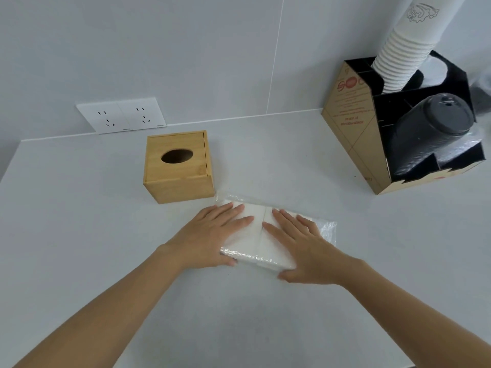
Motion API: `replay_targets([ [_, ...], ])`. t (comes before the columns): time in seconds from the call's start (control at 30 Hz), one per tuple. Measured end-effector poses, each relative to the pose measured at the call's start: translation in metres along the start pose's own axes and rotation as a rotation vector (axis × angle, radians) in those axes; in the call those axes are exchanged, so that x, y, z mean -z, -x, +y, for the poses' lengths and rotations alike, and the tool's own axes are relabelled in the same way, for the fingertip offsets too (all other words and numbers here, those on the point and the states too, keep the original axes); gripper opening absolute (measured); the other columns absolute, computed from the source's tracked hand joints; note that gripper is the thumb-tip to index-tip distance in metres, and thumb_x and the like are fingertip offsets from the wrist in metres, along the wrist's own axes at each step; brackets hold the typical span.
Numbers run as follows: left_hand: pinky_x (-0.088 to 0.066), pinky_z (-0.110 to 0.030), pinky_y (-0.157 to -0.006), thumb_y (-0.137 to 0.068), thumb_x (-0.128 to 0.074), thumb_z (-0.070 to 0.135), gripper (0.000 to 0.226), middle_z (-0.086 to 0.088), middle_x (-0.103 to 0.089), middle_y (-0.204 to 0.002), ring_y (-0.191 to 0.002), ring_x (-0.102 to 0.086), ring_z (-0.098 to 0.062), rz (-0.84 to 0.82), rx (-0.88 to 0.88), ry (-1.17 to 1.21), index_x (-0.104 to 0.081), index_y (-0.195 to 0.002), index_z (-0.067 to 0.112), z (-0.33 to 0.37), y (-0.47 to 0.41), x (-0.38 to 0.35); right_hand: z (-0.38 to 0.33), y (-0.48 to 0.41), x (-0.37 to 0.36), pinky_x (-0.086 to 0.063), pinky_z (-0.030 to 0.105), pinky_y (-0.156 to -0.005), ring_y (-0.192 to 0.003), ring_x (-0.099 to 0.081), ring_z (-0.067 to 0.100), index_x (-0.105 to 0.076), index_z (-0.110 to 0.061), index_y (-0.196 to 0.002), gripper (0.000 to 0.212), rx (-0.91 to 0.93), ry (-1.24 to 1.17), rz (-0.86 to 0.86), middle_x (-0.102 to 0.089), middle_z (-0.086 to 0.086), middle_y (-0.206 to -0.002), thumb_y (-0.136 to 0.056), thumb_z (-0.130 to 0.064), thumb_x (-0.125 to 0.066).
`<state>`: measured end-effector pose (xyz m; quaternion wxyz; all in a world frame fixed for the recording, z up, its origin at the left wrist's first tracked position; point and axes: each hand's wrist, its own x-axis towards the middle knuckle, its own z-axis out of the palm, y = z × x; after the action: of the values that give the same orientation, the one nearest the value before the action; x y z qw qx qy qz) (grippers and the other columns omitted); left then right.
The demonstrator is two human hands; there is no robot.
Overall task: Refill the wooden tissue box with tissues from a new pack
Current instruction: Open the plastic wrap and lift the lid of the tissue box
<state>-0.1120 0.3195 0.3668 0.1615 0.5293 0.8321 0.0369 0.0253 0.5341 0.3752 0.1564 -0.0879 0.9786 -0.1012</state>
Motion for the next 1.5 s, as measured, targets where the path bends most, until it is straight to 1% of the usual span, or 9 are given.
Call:
replay_targets([
  [0.17, -0.019, -0.027, -0.107, -0.077, -0.061, 0.051, 0.073, 0.009, -0.029, -0.15, -0.137, -0.023, -0.013, -0.069, 0.041, 0.157, -0.028, -0.138, 0.032, 0.007, -0.003, 0.033, 0.005, -0.002, 0.036, 0.006, 0.021, -0.108, -0.143, 0.007, 0.008, -0.002, -0.03, -0.148, 0.095, -0.03, -0.207, -0.157, 0.004, -0.004, -0.159, -0.076, -0.038, -0.064],
  [0.3, -0.046, -0.03, -0.083, -0.073, -0.066, 0.049, 0.041, 0.016, -0.056, -0.107, -0.096, -0.054, -0.011, -0.189, 0.145, 0.448, -0.047, -0.108, 0.038, 0.008, -0.007, 0.065, 0.014, -0.006, 0.073, -0.032, 0.027, -0.103, -0.126, -0.04, 0.01, -0.026, -0.037, -0.142, 0.079, -0.109, -0.391, -0.28, -0.035, -0.011, -0.147, -0.076, -0.034, -0.069],
  [0.53, -0.043, -0.033, -0.069, -0.08, -0.057, 0.051, 0.022, 0.008, -0.057, -0.085, -0.08, -0.056, -0.016, -0.169, 0.186, 0.303, -0.055, -0.08, 0.029, 0.003, -0.018, 0.103, 0.027, -0.009, 0.108, -0.05, 0.035, -0.086, -0.102, -0.056, 0.01, -0.05, -0.037, -0.118, 0.046, -0.188, -0.32, -0.161, -0.059, -0.014, -0.114, -0.073, -0.03, -0.061],
  [0.67, -0.047, -0.037, -0.069, -0.084, -0.051, 0.052, 0.027, 0.004, -0.062, -0.093, -0.083, -0.058, -0.022, 0.047, 0.238, 0.093, -0.053, -0.094, 0.028, 0.003, -0.028, 0.106, 0.035, -0.017, 0.11, -0.044, 0.028, -0.07, -0.093, -0.058, 0.017, -0.047, -0.033, -0.123, 0.051, -0.226, -0.056, -0.019, -0.063, -0.007, -0.108, -0.075, -0.036, -0.063],
  [0.83, -0.038, -0.031, -0.064, -0.088, -0.049, 0.048, 0.039, -0.001, -0.065, -0.104, -0.09, -0.06, -0.026, 0.349, 0.233, -0.076, -0.052, -0.113, 0.018, -0.002, -0.043, 0.093, 0.054, -0.027, 0.108, -0.039, 0.037, -0.094, -0.108, -0.057, 0.023, -0.046, -0.022, -0.129, 0.061, -0.295, -0.065, 0.196, -0.06, -0.001, -0.125, -0.078, -0.048, -0.066],
  [1.07, -0.041, -0.042, -0.09, -0.083, -0.057, 0.025, 0.042, -0.015, -0.063, -0.102, -0.094, -0.058, -0.034, 0.49, 0.197, -0.307, -0.054, -0.121, 0.007, 0.004, -0.066, 0.06, 0.086, -0.04, 0.076, -0.022, 0.034, -0.105, -0.123, -0.046, 0.022, -0.043, -0.017, -0.136, 0.063, -0.279, -0.102, 0.303, -0.055, 0.004, -0.132, -0.084, -0.049, -0.059],
  [1.27, -0.021, -0.041, -0.109, -0.091, -0.03, 0.015, 0.048, -0.014, -0.043, -0.136, -0.125, -0.04, -0.03, 0.2, 0.203, -0.341, -0.029, -0.139, 0.008, 0.011, -0.07, 0.02, 0.098, -0.047, 0.042, -0.021, 0.032, -0.104, -0.128, -0.043, 0.02, -0.043, -0.017, -0.136, 0.049, -0.243, -0.1, 0.285, -0.049, 0.003, -0.138, -0.093, -0.04, -0.048],
  [1.4, -0.032, -0.038, -0.102, -0.091, -0.037, 0.018, 0.045, -0.013, -0.044, -0.136, -0.126, -0.04, -0.03, 0.28, 0.187, -0.213, -0.037, -0.135, 0.009, 0.008, -0.071, 0.019, 0.101, -0.045, 0.039, -0.019, 0.031, -0.106, -0.131, -0.04, 0.019, -0.042, -0.016, -0.138, 0.054, -0.211, -0.101, 0.336, -0.047, 0.003, -0.141, -0.093, -0.044, -0.047],
  [1.5, -0.011, -0.034, -0.115, -0.093, -0.041, 0.045, 0.058, -0.004, -0.025, -0.154, -0.143, -0.016, -0.022, 0.287, 0.12, 0.004, -0.029, -0.143, 0.017, -0.001, -0.067, 0.019, 0.096, -0.039, 0.042, -0.018, 0.037, -0.111, -0.139, -0.029, 0.02, -0.035, -0.016, -0.142, 0.072, -0.078, -0.14, 0.395, -0.038, 0.004, -0.148, -0.086, -0.061, -0.04],
])
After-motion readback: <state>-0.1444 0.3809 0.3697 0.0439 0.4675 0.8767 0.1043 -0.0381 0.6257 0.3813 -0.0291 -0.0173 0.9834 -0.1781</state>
